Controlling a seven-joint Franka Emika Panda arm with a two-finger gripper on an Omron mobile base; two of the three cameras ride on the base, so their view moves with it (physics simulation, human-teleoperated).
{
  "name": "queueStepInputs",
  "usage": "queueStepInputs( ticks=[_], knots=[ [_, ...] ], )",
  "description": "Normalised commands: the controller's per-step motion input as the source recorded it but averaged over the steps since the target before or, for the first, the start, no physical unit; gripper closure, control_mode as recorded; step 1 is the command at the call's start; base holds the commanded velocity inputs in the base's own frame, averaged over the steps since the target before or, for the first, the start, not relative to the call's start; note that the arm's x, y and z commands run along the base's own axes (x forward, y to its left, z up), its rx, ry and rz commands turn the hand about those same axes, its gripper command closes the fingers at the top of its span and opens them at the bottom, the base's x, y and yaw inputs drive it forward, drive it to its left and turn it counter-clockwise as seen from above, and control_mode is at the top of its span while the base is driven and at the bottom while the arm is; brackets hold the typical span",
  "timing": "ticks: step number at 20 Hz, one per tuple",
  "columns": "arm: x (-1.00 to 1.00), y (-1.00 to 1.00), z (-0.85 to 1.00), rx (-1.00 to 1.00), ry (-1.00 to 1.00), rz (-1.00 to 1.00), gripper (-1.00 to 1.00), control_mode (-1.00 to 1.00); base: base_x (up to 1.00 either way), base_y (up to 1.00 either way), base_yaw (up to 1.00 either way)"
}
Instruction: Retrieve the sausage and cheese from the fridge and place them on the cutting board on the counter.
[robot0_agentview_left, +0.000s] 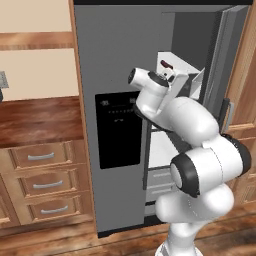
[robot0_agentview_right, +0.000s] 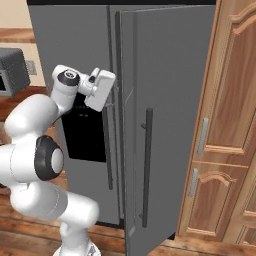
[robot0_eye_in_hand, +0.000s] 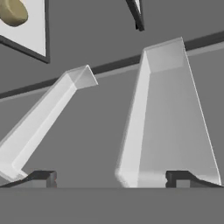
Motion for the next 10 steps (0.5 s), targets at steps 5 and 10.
queueStepInputs(
  ticks=[5, 10],
  knots=[
    [0.10, -0.70, -0.15, 0.00, 0.00, -0.03, -1.00, -1.00, 0.00, 0.00, 0.00],
    [-0.01, -0.84, -0.10, -0.01, -0.01, -0.05, -1.00, -1.00, 0.00, 0.00, 0.00]
  ],
)
